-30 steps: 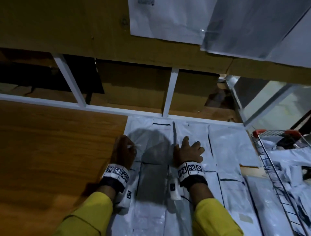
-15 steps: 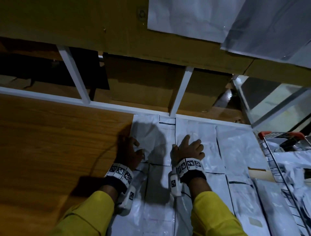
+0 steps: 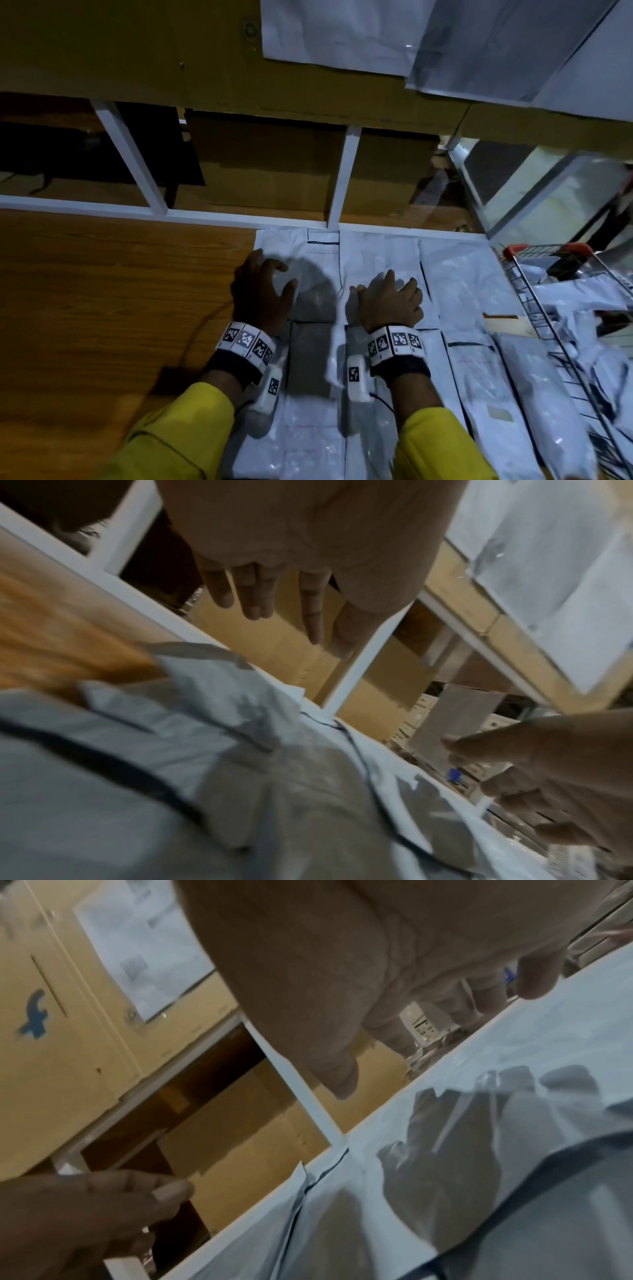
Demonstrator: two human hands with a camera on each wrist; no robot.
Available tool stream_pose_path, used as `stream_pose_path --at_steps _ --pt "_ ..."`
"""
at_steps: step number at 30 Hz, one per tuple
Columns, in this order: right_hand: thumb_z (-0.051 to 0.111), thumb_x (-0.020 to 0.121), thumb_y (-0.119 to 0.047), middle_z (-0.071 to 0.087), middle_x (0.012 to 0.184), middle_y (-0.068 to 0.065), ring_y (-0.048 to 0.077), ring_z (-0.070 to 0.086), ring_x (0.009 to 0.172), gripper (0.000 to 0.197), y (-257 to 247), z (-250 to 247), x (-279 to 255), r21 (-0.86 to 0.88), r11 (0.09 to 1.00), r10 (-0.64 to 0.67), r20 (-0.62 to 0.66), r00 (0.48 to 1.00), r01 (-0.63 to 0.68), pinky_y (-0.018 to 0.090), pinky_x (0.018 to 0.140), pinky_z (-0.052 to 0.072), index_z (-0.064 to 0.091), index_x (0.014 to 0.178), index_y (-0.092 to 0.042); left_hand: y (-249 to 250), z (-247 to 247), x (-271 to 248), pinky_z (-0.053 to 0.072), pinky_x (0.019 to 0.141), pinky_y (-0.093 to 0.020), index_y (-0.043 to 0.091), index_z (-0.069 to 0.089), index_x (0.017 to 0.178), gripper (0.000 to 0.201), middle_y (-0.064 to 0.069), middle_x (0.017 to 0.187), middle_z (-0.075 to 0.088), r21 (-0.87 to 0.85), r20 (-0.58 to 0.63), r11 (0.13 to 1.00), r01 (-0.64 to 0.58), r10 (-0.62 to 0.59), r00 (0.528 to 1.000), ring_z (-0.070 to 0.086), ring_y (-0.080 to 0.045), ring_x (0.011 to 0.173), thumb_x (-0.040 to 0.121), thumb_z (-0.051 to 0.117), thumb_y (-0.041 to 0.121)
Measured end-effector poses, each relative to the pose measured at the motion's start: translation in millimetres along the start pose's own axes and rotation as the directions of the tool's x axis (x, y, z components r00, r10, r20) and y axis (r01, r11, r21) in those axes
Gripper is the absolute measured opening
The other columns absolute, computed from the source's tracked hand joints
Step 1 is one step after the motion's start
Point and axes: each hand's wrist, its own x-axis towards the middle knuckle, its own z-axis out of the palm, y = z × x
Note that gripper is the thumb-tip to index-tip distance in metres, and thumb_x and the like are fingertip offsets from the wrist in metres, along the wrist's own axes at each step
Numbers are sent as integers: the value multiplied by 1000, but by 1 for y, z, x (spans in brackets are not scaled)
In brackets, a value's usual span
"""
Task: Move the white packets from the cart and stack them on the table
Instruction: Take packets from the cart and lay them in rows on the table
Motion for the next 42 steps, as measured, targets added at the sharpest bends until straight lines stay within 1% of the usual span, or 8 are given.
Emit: stream_pose_path --at_steps 7,10,17,22,28,31,35,42 --pt "49 95 -60 11 163 17 36 10 149 71 51 -23 -2 48 997 59 -12 998 -59 50 116 18 31 154 -24 50 21 -14 32 112 -48 33 64 108 25 1 153 38 -49 42 997 -62 64 997 35 -28 138 85 72 39" --pt "49 95 -58 12 162 18 36 8 149 70 79 -33 -4 91 993 71 -15 997 -69 52 118 16 33 153 -22 73 33 -23 35 109 -46 31 65 106 23 -1 151 43 -81 60 988 -130 135 989 39 -30 134 85 73 35" --pt "53 95 -55 23 158 18 36 18 145 62 165 -72 -8 177 968 194 -75 978 -178 53 114 24 45 147 -22 140 75 -62 41 108 -43 30 66 104 22 3 145 48 -193 93 933 -305 327 941 47 -26 129 83 75 33" --pt "50 98 -52 29 156 18 37 21 144 57 241 -102 -11 225 942 277 -114 954 -247 53 114 22 48 144 -20 206 112 -111 42 108 -40 32 67 113 30 4 142 50 -241 193 882 -404 452 871 52 -23 126 84 70 41" --pt "54 94 -51 47 144 16 39 36 136 54 346 -138 -8 207 941 301 -142 943 -269 53 109 35 56 137 -20 288 164 -171 50 93 -45 26 66 117 38 -2 134 56 -311 229 803 -508 582 780 60 -27 112 84 63 44" --pt "54 93 -53 47 145 14 38 36 136 55 400 -153 -10 196 930 344 -154 926 -312 53 109 35 56 138 -22 330 192 -199 48 96 -45 27 66 118 39 -1 130 58 -327 217 780 -533 611 761 58 -27 112 86 59 47" --pt "55 93 -52 48 145 14 38 38 135 55 461 -167 -10 208 903 411 -160 897 -377 54 110 35 57 139 -21 386 224 -235 43 105 -41 29 63 123 41 4 138 52 -349 298 781 -517 616 729 50 -23 125 87 59 49" --pt "57 93 -51 50 145 14 38 40 134 54 514 -177 0 227 853 504 -124 855 -469 53 109 37 56 139 -23 429 262 -259 45 102 -38 30 62 120 35 5 137 52 -362 344 755 -547 653 674 49 -21 122 87 67 41"
